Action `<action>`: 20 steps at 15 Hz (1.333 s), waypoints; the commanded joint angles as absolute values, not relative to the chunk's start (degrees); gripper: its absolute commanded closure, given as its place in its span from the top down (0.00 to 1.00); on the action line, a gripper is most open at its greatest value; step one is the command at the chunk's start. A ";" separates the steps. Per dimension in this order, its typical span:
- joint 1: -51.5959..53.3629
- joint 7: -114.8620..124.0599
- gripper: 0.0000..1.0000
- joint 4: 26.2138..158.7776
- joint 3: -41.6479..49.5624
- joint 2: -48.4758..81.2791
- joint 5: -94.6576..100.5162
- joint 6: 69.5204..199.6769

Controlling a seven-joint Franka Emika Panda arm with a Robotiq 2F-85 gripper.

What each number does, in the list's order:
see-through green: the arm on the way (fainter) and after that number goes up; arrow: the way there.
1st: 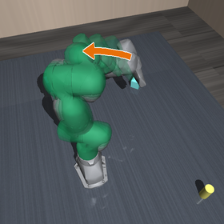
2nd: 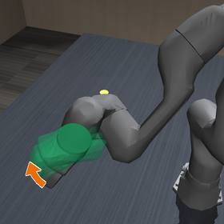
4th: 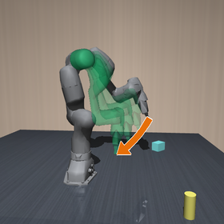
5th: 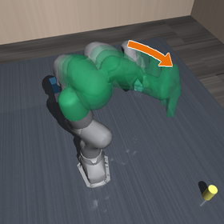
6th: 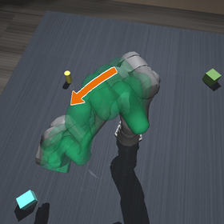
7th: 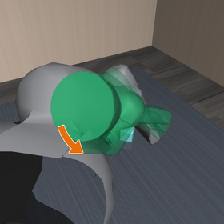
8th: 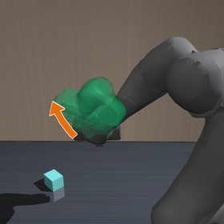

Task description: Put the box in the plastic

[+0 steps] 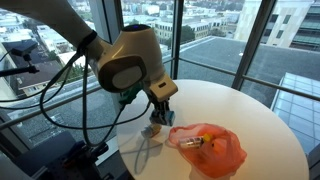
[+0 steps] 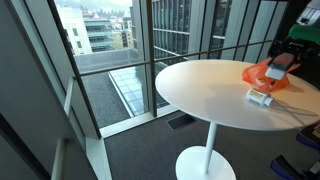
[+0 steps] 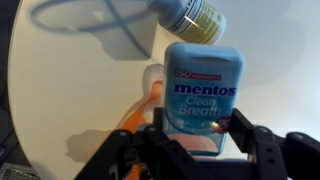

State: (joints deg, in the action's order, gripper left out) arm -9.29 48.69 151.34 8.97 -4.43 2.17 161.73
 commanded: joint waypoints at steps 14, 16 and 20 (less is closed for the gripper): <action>-14.30 37.77 0.66 150.12 11.36 -7.62 -7.00 154.88; -14.31 37.71 0.66 150.12 11.35 -7.77 -7.01 154.83; -14.53 38.23 0.41 148.99 11.48 -5.78 -6.72 155.61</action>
State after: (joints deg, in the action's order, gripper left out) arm -13.53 38.11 150.19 12.13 -7.55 -6.58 154.80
